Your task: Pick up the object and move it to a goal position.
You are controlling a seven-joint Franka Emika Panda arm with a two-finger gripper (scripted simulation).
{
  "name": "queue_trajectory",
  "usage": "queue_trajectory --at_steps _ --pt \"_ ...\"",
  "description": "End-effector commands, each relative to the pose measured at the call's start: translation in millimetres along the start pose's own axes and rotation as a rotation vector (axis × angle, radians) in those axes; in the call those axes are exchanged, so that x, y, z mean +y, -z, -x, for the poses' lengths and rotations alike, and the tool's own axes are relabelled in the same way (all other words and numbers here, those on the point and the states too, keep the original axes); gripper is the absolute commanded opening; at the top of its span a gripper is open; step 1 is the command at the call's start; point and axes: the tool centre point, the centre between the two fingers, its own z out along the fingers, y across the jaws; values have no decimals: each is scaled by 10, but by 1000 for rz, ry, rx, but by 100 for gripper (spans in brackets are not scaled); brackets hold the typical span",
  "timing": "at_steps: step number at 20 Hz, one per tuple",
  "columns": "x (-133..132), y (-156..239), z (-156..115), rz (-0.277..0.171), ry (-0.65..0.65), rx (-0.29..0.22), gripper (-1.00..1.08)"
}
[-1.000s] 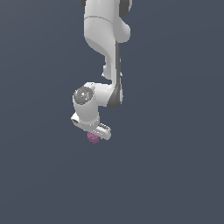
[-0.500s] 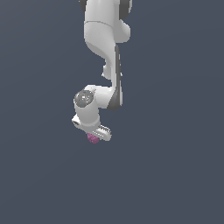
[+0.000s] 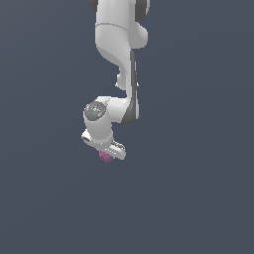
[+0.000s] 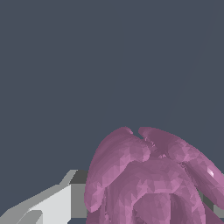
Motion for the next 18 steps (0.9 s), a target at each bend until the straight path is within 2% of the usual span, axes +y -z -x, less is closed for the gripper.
queue_trajectory --at_steps 1,9,18 --pt "14 16 20 0 0 0 -100" --pt "132 151 214 0 0 0 -100" --pt "391 447 626 -1 0 0 -100"
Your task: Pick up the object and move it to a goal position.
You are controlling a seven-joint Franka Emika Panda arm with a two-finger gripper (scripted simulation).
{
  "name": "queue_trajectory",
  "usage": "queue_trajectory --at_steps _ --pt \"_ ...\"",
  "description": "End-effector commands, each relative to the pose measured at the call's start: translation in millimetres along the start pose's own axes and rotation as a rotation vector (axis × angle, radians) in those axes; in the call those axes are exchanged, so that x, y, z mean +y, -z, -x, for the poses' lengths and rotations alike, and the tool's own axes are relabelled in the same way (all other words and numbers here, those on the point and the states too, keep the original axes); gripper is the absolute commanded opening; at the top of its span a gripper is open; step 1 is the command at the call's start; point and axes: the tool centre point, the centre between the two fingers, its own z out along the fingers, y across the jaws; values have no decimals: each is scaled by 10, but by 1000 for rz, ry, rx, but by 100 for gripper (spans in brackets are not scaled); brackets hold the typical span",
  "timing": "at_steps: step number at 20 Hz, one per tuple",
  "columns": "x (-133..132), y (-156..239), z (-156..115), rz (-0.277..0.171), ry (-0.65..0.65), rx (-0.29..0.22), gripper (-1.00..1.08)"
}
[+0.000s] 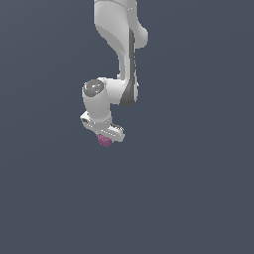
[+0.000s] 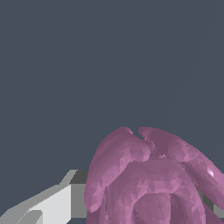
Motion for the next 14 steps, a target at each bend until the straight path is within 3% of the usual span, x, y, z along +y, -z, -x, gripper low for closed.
queue_trajectory --at_steps 1,14 --pt "71 83 114 0 0 0 -100" --pt "245 291 379 0 0 0 -100"
